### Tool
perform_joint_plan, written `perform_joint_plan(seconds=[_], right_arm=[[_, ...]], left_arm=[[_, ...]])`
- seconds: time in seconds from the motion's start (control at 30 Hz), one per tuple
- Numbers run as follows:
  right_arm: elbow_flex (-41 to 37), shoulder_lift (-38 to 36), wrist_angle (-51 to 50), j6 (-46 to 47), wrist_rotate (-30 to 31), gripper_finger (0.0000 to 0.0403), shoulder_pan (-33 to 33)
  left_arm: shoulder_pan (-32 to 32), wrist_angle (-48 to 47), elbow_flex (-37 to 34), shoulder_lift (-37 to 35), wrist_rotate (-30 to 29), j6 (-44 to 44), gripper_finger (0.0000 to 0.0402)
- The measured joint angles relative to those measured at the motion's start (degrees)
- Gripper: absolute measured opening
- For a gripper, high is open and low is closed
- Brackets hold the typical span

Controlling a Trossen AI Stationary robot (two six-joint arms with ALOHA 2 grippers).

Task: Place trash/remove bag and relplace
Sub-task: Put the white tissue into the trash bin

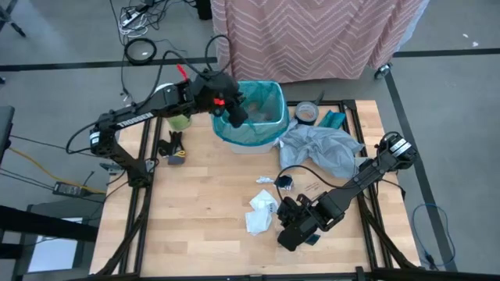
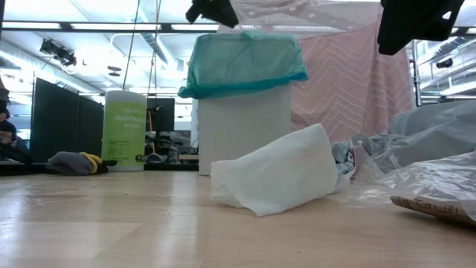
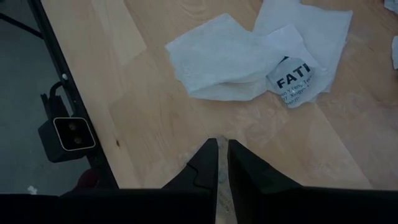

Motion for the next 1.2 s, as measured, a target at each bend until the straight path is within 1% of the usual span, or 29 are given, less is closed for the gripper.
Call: perform_joint_plan(seconds=[0.07, 0.17, 0.23, 0.3, 0.4, 0.5, 0.63, 0.7, 0.77, 0.87, 1.0, 1.13, 1.2], right_arm=[[0.00, 0.00, -0.03, 0.00, 0.00, 0.0026, 0.06], [0.00, 0.00, -0.02, -0.02, 0.00, 0.0024, 0.09], [0.00, 0.00, 0.01, -0.02, 0.00, 0.0025, 0.09], [0.00, 0.00, 0.01, -0.02, -0.12, 0.0025, 0.14], [0.00, 0.00, 0.13, -0.02, -0.35, 0.0024, 0.24], [0.00, 0.00, 0.18, -0.02, -0.37, 0.0023, 0.49], [0.00, 0.00, 0.16, 0.02, -0.46, 0.0025, 0.99], [0.00, 0.00, 0.16, -0.01, -0.50, 0.0026, 1.26], [0.00, 0.00, 0.17, -0.02, -0.51, 0.0027, 1.39], [0.00, 0.00, 0.18, 0.02, -0.52, 0.0027, 1.64], [0.00, 0.00, 0.18, 0.02, -0.52, 0.0027, 1.71], [0.00, 0.00, 0.20, 0.00, -0.52, 0.0027, 1.71], [0.00, 0.00, 0.21, 0.00, -0.52, 0.0025, 1.71]], left_arm=[[-0.03, -3.10, -0.07, -0.01, 2.83, -3.86, 0.0113], [-1.20, -7.67, -0.23, -0.03, 12.70, -5.24, 0.0124], [-3.55, -9.78, -0.99, -0.03, 16.97, -6.24, 0.0126], [-6.77, -11.74, -1.84, -0.09, 18.73, -6.72, 0.0126], [-12.92, -12.81, -3.14, -0.67, 18.87, -8.10, 0.0126], [-20.28, -11.51, -5.61, -1.48, 17.07, -10.46, 0.0126], [-29.99, -5.67, -12.31, -1.76, 9.41, -15.02, 0.0126], [-34.02, -0.26, -16.72, -1.77, 5.98, -18.69, 0.0126], [-37.28, 7.26, -21.89, -1.78, 4.33, -21.99, 0.0126], [-41.16, 17.88, -29.73, -1.47, 2.15, -24.92, 0.0126], [-44.54, 27.83, -37.76, -0.09, -2.60, -27.90, 0.0126], [-46.90, 38.29, -43.03, 3.32, -3.75, -29.22, 0.0126], [-47.73, 43.84, -44.05, 6.00, -3.83, -28.75, 0.0126]])
